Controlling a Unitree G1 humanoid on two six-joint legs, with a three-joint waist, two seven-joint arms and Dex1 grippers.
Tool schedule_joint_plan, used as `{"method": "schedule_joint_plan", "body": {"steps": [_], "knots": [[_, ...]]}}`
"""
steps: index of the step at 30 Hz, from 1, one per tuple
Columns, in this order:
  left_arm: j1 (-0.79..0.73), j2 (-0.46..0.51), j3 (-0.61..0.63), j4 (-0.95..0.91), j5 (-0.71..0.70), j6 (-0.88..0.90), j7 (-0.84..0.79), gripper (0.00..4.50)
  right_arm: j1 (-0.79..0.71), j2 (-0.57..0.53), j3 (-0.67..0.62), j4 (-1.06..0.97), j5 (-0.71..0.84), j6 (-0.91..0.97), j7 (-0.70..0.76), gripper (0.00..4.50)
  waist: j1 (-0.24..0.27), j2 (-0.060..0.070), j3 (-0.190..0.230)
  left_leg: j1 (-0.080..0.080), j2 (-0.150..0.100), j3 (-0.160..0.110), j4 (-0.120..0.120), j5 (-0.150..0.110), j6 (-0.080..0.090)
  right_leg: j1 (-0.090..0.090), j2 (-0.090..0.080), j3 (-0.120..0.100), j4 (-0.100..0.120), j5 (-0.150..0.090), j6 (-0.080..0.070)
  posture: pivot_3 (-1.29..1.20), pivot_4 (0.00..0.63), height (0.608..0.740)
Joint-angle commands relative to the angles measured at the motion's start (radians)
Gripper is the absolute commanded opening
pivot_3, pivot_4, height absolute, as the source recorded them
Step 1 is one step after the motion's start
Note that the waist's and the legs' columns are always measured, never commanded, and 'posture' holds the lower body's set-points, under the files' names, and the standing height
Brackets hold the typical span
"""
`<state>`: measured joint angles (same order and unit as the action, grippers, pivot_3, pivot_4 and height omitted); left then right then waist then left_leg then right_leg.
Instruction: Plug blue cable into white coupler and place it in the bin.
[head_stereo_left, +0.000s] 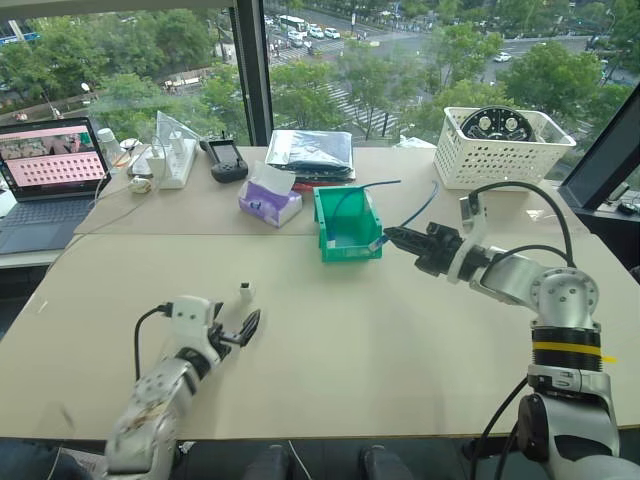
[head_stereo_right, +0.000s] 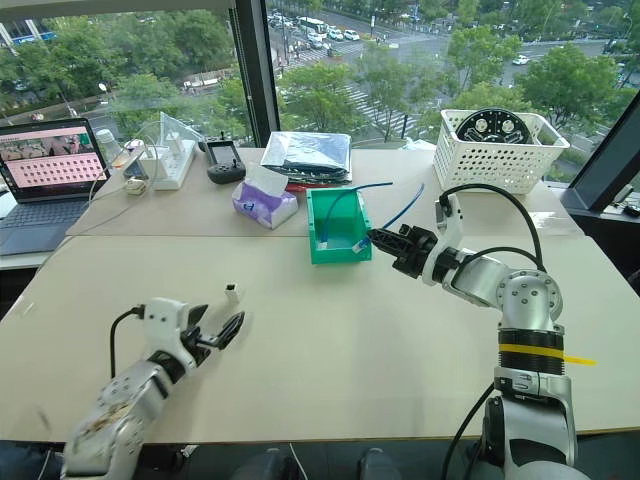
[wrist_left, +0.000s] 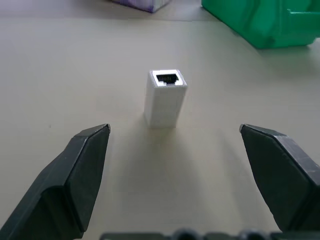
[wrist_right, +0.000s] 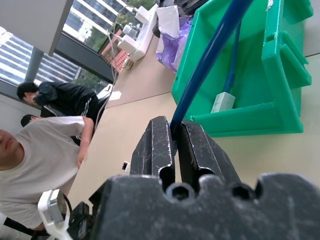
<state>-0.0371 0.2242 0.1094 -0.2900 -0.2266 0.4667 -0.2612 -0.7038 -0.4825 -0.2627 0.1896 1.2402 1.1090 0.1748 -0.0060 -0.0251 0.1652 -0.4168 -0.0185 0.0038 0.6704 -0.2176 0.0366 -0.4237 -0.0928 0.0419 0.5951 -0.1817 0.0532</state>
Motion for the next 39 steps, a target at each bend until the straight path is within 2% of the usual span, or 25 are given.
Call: {"method": "schedule_joint_plan", "body": {"steps": [1,6,9,13,17,19,21,23,28,30,34,39], "knots": [[-0.045,-0.024,-0.027,0.084,0.073,-0.060,0.072,4.48,-0.008,-0.006,-0.045,-0.050,-0.002,-0.003,0.013,0.00,-0.004,0.000,0.000,0.000,0.000,0.000,-0.001,0.000,0.000,0.000,0.000,0.000,0.000,0.000,0.000,0.00,0.150,0.740],[-0.104,-0.039,-0.052,0.180,0.103,-0.116,0.077,4.48,0.007,-0.005,-0.071,-0.075,-0.008,0.004,0.002,0.00,-0.006,0.000,0.000,0.000,0.000,0.000,-0.003,0.000,0.000,-0.001,0.000,0.000,0.000,0.000,0.000,0.00,0.150,0.740],[-0.136,-0.030,-0.052,0.233,0.130,-0.126,0.098,3.75,0.016,-0.004,-0.083,-0.094,-0.008,0.008,-0.007,0.00,-0.006,0.000,0.000,0.000,0.000,0.000,-0.003,0.000,0.000,-0.001,0.000,0.000,0.000,0.000,0.000,0.00,0.150,0.740],[-0.168,-0.008,-0.060,0.288,0.158,-0.142,0.096,2.29,0.026,0.001,-0.101,-0.114,-0.001,0.015,-0.025,0.00,-0.005,0.000,0.000,0.001,0.000,0.000,-0.003,0.000,0.000,0.000,0.000,0.000,0.000,0.000,0.000,0.00,0.150,0.740],[-0.223,0.042,-0.076,0.328,0.099,-0.175,-0.060,0.77,0.041,0.000,-0.111,-0.142,-0.004,0.015,-0.037,0.00,-0.005,0.000,0.000,0.002,0.000,0.000,-0.003,0.000,0.000,0.000,0.001,0.000,0.001,0.000,-0.001,0.00,0.150,0.740],[-0.246,0.069,-0.089,0.330,0.046,-0.170,-0.175,0.70,0.045,-0.004,-0.109,-0.153,-0.015,0.009,-0.036,0.00,-0.006,0.000,0.000,0.001,0.000,0.000,-0.003,0.000,0.000,0.000,0.001,0.000,0.001,0.000,-0.001,0.00,0.150,0.740],[-0.307,0.167,-0.162,0.326,0.023,-0.146,-0.389,0.70,0.067,-0.010,-0.089,-0.199,-0.038,0.001,-0.034,0.00,-0.007,0.000,0.000,0.001,0.000,0.000,-0.003,0.000,0.000,-0.001,0.001,0.000,0.001,0.000,-0.001,0.00,0.150,0.740],[-0.383,0.214,-0.200,0.354,0.006,-0.112,-0.499,0.70,0.081,0.001,-0.083,-0.233,-0.046,-0.004,-0.044,0.00,-0.005,0.000,0.000,-0.001,0.000,0.000,-0.003,0.000,0.000,-0.002,0.001,-0.001,0.000,0.000,-0.001,0.00,0.150,0.740],[-0.536,0.203,-0.270,0.373,-0.065,0.006,-0.665,0.70,0.111,0.025,-0.052,-0.322,-0.092,-0.022,-0.064,0.00,-0.007,0.000,0.000,-0.003,-0.001,0.000,-0.003,0.000,0.000,-0.002,0.001,-0.001,0.000,0.000,0.000,0.00,0.150,0.740],[-0.565,0.184,-0.298,0.359,-0.081,0.064,-0.685,0.70,0.121,0.028,-0.034,-0.356,-0.120,-0.028,-0.064,0.00,-0.009,0.000,0.000,-0.003,-0.001,0.000,-0.003,0.000,0.001,-0.002,0.001,-0.001,0.000,0.000,0.000,0.00,0.150,0.740],[-0.628,0.148,-0.415,0.379,0.025,0.144,-0.624,0.70,0.133,0.022,0.010,-0.415,-0.184,-0.043,-0.057,0.00,-0.011,0.000,0.000,-0.004,-0.001,-0.001,-0.003,-0.001,0.003,-0.004,0.001,-0.001,0.000,0.000,0.001,0.00,0.150,0.740],[-0.672,0.102,-0.478,0.376,0.075,0.294,-0.550,0.70,0.180,0.070,0.022,-0.494,-0.192,-0.029,-0.105,0.00,-0.011,0.000,0.000,-0.003,-0.001,-0.001,-0.003,-0.001,0.003,-0.004,0.002,-0.001,0.000,0.000,0.001,0.00,0.150,0.740]]}}
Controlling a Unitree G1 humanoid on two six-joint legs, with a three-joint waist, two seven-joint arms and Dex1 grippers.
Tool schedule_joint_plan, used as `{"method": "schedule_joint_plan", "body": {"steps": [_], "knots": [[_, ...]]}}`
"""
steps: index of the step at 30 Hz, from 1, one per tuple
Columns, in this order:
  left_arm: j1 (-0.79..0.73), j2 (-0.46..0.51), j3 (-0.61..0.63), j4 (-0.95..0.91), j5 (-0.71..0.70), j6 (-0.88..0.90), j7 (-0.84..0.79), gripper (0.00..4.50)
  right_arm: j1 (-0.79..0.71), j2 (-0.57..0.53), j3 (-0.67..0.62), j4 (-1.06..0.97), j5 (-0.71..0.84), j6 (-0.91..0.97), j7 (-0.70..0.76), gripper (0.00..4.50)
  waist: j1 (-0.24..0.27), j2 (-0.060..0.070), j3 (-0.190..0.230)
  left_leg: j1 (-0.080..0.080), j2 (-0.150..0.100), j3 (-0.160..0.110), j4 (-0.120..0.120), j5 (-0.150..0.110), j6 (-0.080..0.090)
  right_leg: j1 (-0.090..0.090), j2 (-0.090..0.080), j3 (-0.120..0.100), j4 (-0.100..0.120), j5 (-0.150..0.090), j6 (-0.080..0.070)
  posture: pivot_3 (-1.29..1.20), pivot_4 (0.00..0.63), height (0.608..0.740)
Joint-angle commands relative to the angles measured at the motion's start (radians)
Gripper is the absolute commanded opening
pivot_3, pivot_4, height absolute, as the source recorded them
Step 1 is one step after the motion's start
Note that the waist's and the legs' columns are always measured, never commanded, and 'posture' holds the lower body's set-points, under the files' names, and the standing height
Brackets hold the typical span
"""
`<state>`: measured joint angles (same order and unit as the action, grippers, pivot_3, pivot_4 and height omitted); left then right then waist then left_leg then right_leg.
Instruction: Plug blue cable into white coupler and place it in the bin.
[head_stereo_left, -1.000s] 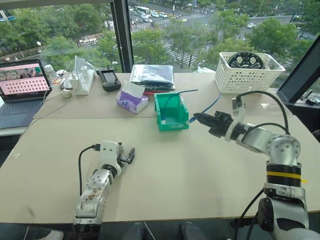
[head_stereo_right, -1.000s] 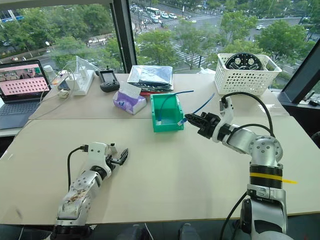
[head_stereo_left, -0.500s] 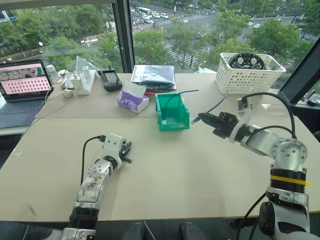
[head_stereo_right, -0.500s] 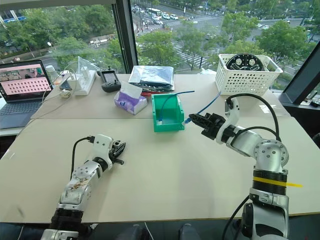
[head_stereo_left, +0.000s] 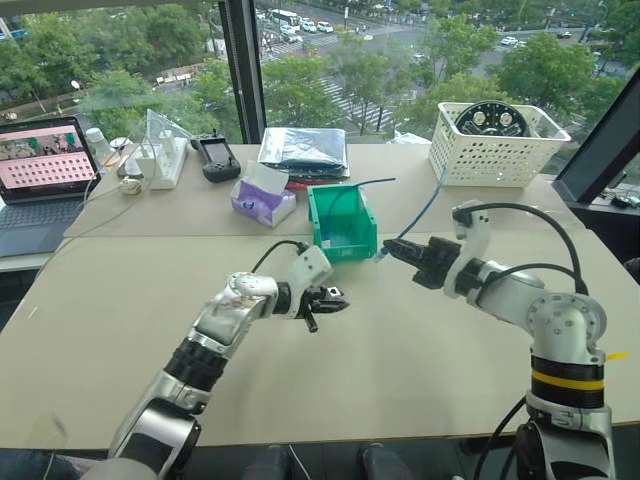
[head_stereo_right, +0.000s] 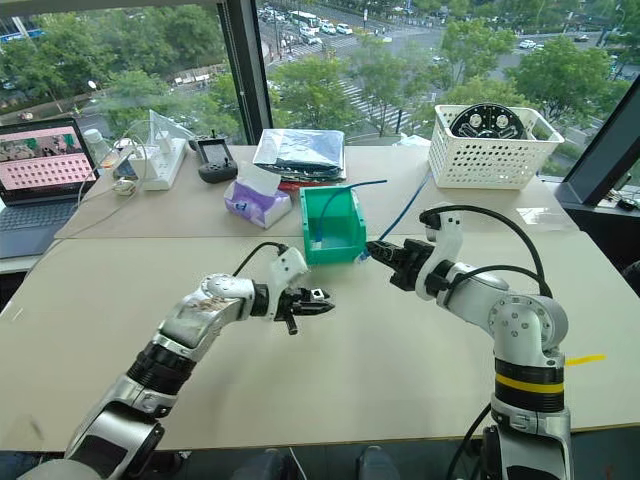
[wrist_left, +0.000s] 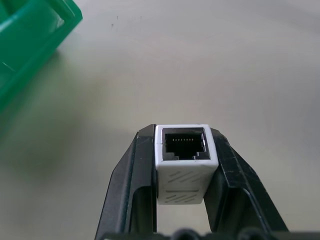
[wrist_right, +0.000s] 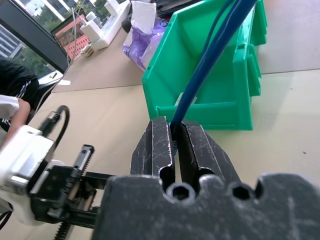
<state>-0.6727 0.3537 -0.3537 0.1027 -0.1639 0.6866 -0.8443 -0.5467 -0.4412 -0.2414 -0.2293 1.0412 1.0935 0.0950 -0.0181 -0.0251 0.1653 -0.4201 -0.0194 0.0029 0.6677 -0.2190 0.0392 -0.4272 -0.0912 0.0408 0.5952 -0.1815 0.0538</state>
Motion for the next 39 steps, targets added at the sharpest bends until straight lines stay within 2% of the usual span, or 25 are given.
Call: {"method": "schedule_joint_plan", "body": {"steps": [1,9,20,33,39], "knots": [[-0.045,-0.037,-0.026,-0.021,0.018,0.098,0.040,0.70,0.042,0.047,0.007,-0.094,0.007,-0.010,-0.041,0.00,0.001,0.000,0.000,0.000,0.000,-0.001,0.000,0.000,0.000,0.000,0.000,0.000,0.000,0.000,0.000,0.00,0.150,0.740],[-0.082,-0.097,-0.049,-0.016,0.032,0.194,0.086,0.70,0.106,0.126,0.044,-0.148,0.001,-0.001,-0.105,0.00,0.004,0.000,0.000,0.000,-0.001,0.000,0.001,0.000,0.000,0.000,-0.001,0.000,0.001,0.000,0.000,0.00,0.150,0.740],[-0.040,-0.159,0.002,-0.097,-0.013,0.344,0.171,0.70,0.170,0.145,0.084,-0.146,-0.020,0.024,-0.104,0.00,0.004,0.000,0.000,0.000,0.000,0.000,0.002,0.000,0.000,0.000,-0.001,0.000,0.001,0.000,0.000,0.00,0.150,0.740],[-0.021,-0.191,0.008,-0.148,-0.041,0.408,0.230,0.70,0.203,0.130,0.146,-0.141,-0.073,0.049,-0.071,0.00,0.004,0.000,0.000,0.002,-0.001,-0.001,0.002,0.000,0.000,0.002,0.000,0.000,0.002,0.000,0.000,0.00,0.150,0.740],[-0.030,-0.236,0.035,-0.166,-0.070,0.428,0.258,0.70,0.201,0.136,0.192,-0.146,-0.105,0.062,-0.042,0.00,0.005,0.000,0.000,0.003,-0.001,0.000,0.002,0.000,0.000,0.003,-0.001,0.000,0.001,0.000,0.000,0.00,0.150,0.740]]}}
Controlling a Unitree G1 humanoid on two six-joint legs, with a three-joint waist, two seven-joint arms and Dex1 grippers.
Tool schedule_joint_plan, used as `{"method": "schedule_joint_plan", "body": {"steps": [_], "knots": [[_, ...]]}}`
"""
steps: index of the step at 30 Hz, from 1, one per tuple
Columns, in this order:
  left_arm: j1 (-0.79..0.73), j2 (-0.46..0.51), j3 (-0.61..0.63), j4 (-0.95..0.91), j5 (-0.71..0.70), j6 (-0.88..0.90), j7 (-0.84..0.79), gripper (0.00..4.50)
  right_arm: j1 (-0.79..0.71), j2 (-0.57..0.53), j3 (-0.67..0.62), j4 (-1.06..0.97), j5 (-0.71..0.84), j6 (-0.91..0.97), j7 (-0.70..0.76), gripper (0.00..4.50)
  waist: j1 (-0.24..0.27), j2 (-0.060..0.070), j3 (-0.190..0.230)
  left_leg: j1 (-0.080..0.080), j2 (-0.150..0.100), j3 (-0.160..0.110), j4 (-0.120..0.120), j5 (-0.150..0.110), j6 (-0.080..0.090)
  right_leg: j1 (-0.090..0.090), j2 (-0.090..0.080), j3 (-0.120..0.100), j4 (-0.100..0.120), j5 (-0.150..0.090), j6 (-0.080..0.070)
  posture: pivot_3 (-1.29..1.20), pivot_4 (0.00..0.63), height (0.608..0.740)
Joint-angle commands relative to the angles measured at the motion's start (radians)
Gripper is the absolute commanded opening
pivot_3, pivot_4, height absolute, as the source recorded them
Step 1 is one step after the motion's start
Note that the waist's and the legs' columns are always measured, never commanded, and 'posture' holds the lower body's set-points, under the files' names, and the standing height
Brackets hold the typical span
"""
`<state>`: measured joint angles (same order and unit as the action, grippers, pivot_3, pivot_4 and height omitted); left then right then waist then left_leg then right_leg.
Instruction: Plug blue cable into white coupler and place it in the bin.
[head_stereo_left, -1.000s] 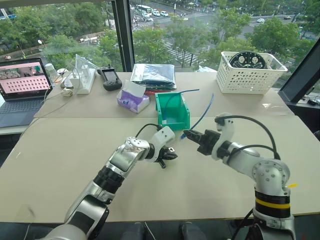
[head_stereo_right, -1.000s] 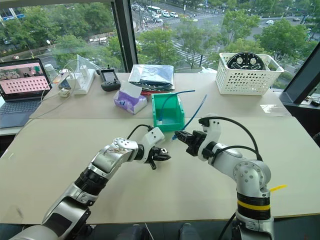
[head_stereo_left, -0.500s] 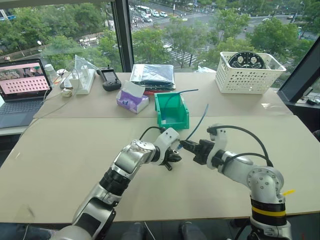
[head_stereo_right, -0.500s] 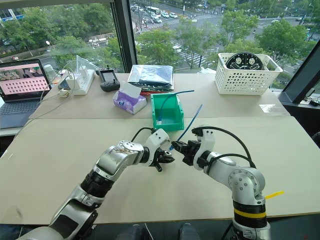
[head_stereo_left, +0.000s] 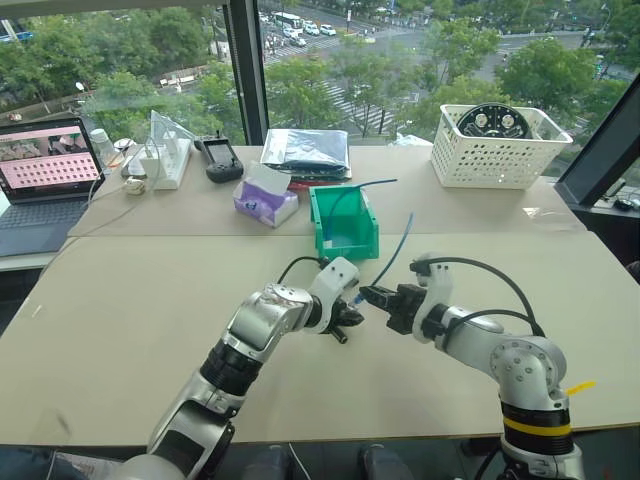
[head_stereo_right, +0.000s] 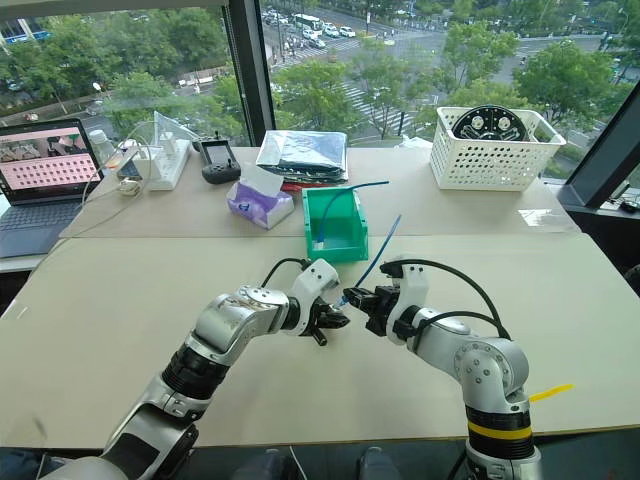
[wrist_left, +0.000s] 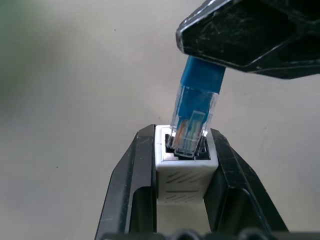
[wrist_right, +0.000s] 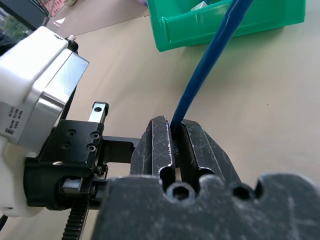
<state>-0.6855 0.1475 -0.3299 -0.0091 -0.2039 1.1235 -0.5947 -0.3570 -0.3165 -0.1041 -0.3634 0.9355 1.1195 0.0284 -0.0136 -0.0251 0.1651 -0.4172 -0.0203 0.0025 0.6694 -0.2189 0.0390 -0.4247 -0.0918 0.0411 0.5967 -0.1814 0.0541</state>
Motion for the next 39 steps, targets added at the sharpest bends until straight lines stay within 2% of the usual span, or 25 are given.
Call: {"method": "schedule_joint_plan", "body": {"steps": [1,23,39], "knots": [[-0.018,-0.032,0.009,-0.053,-0.029,-0.010,0.011,0.70,0.010,0.026,0.050,-0.012,0.016,0.043,0.026,0.00,0.000,0.000,0.000,0.000,0.000,0.000,0.000,0.000,0.000,0.000,0.000,0.000,0.000,0.000,0.000,0.00,0.150,0.740],[-0.032,-0.046,-0.025,-0.041,-0.017,-0.032,0.030,0.70,-0.030,-0.002,0.086,-0.012,0.004,0.125,0.120,0.00,0.003,0.000,0.000,0.002,0.000,0.000,0.000,0.000,0.000,0.002,0.000,0.000,0.000,0.000,0.000,0.00,0.150,0.740],[-0.018,-0.042,-0.004,-0.062,-0.022,-0.011,0.052,0.70,0.064,-0.086,0.236,0.085,-0.204,0.047,0.288,0.00,0.004,0.000,-0.005,0.004,0.000,0.000,0.001,0.000,0.000,0.004,0.000,0.000,0.000,0.000,0.000,0.00,0.150,0.740]]}}
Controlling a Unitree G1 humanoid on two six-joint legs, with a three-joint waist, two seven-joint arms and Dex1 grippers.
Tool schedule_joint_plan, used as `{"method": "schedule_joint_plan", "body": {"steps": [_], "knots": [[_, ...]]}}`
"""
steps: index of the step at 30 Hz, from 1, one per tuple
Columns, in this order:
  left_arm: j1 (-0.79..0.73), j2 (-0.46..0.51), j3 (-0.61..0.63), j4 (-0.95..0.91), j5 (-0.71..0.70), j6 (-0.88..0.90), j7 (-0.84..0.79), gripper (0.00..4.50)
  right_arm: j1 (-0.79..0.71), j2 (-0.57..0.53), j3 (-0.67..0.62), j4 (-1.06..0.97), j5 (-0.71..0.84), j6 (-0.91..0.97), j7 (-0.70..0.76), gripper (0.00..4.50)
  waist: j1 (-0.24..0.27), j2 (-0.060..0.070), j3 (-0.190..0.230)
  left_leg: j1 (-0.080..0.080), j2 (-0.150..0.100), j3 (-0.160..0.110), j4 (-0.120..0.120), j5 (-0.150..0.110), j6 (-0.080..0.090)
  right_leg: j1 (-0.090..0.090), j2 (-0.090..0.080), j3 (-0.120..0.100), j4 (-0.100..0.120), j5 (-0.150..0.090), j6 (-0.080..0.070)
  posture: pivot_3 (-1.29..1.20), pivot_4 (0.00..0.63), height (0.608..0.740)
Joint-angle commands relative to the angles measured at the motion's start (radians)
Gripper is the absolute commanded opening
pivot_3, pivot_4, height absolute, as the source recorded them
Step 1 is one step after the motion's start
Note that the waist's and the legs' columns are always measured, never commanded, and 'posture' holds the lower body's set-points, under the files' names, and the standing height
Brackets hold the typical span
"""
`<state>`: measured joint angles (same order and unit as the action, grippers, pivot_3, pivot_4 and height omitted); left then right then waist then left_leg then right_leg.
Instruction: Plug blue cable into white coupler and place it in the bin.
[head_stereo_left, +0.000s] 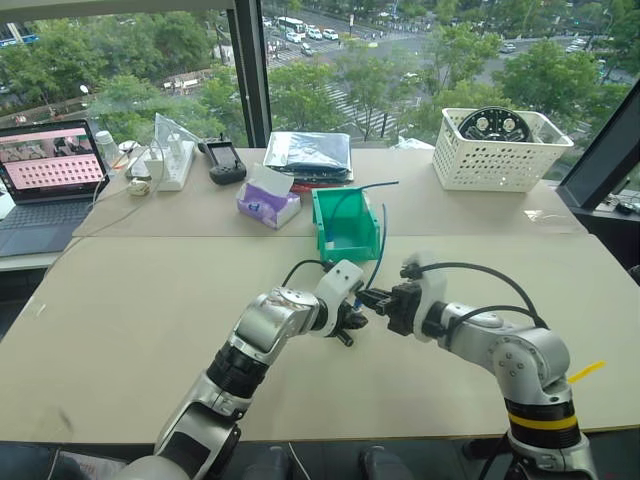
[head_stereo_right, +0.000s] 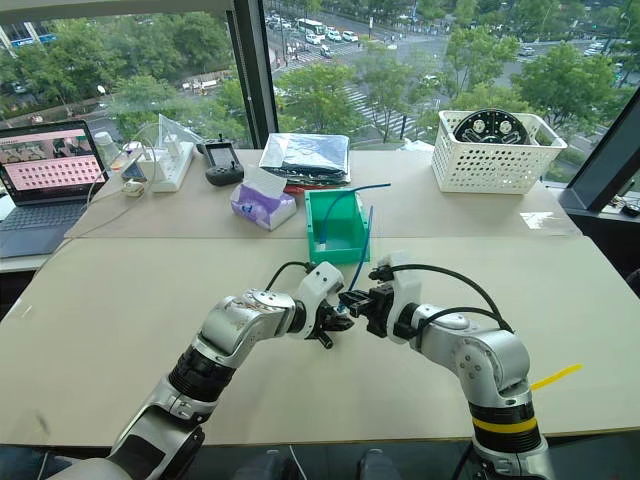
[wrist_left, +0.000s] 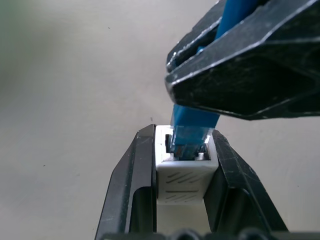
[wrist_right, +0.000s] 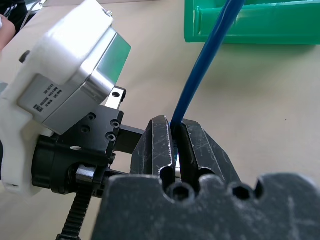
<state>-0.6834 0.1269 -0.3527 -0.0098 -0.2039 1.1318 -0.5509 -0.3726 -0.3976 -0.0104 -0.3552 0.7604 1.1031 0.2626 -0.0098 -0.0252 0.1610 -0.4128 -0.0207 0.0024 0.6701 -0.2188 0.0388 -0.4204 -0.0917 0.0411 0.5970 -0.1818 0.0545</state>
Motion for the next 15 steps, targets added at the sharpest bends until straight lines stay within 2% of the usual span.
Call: {"method": "schedule_joint_plan", "body": {"steps": [1,7,11,14,15], "knots": [[-0.020,-0.021,0.019,-0.062,-0.022,-0.019,0.009,0.70,0.081,-0.004,0.149,0.083,-0.038,0.059,0.063,0.00,0.000,0.000,-0.001,0.000,0.000,0.000,0.000,0.000,0.000,0.000,0.000,0.000,0.000,0.000,0.000,0.00,0.150,0.740],[-0.020,-0.019,0.017,-0.066,-0.024,-0.018,0.013,0.70,0.087,-0.005,0.197,0.123,-0.105,0.033,0.119,0.00,-0.003,-0.002,-0.007,0.005,0.001,0.000,-0.001,0.000,0.000,0.004,0.001,0.000,0.000,-0.002,0.002,0.00,0.150,0.740],[-0.011,-0.013,0.020,-0.075,-0.027,-0.029,0.009,0.70,0.076,0.040,0.091,0.133,-0.077,0.007,0.132,0.00,-0.003,-0.003,-0.010,0.008,0.001,0.000,-0.001,0.000,0.000,0.006,0.001,0.000,0.000,-0.003,0.004,0.00,0.150,0.740],[0.006,-0.002,0.031,-0.089,-0.034,-0.039,0.002,0.70,0.050,0.076,-0.033,0.132,-0.026,-0.004,0.125,0.00,-0.003,-0.003,-0.010,0.008,0.002,0.000,-0.001,0.000,0.000,0.006,0.001,0.000,0.000,-0.003,0.004,0.00,0.150,0.740],[0.009,0.000,0.034,-0.092,-0.036,-0.041,0.001,1.72,0.042,0.087,-0.067,0.132,-0.012,-0.008,0.119,0.00,-0.003,-0.003,-0.010,0.007,0.002,0.000,-0.001,0.000,0.000,0.005,0.001,0.000,0.000,-0.003,0.003,0.00,0.150,0.740]]}}
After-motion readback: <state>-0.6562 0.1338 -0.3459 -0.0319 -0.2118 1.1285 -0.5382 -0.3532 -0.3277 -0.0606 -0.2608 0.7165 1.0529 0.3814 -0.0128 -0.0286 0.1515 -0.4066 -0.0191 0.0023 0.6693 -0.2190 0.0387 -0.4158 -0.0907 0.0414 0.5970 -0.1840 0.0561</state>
